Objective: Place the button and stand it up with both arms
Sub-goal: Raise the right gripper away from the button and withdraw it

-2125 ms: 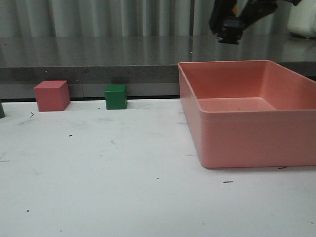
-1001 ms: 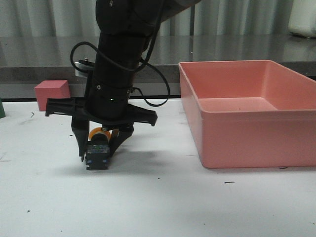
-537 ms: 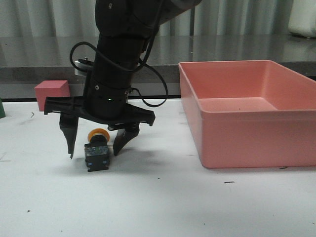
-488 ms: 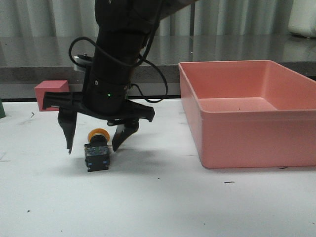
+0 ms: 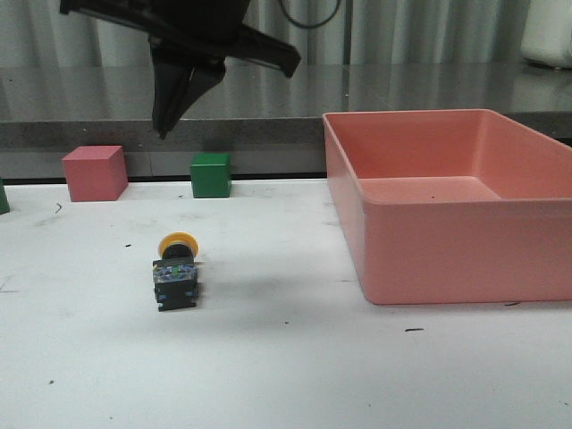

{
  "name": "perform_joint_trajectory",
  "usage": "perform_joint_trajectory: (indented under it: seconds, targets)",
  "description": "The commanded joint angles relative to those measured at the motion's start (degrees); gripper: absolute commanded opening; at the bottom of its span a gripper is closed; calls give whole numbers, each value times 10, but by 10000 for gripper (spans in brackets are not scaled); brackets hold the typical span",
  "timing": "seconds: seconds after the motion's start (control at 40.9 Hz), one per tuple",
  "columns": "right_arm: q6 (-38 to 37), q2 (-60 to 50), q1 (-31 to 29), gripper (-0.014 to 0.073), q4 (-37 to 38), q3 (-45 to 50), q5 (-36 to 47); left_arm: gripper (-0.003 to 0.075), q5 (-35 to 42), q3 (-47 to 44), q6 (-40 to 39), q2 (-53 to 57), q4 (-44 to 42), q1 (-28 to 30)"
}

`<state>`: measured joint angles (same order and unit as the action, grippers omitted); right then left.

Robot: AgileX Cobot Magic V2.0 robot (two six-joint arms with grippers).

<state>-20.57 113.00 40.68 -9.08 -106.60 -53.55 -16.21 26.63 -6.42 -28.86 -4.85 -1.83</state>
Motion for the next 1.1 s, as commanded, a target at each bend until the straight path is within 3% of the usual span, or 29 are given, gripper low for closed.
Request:
perform_joint_trajectory:
  seconds: [0.0, 0.195, 0.342, 0.708, 0.879, 1.075]
  targets:
    - [26, -65, -26, -63, 9, -14, -7, 529, 41, 17, -5, -5, -1, -4]
    - [72, -115, -86, -63, 9, -7, -63, 529, 41, 17, -5, -5, -1, -4]
    - [94, -175, -137, -63, 9, 63, -57, 529, 41, 17, -5, -5, -1, -4]
    - [136, -416, -285, -63, 66, 398, 48, 529, 41, 17, -5, -5, -1, -4]
    - [138, -563, -293, -63, 121, 559, 129, 529, 41, 17, -5, -5, -1, -4]
    - [138, -729, -293, -68, 131, 694, 209, 529, 41, 17, -5, -5, -1, -4]
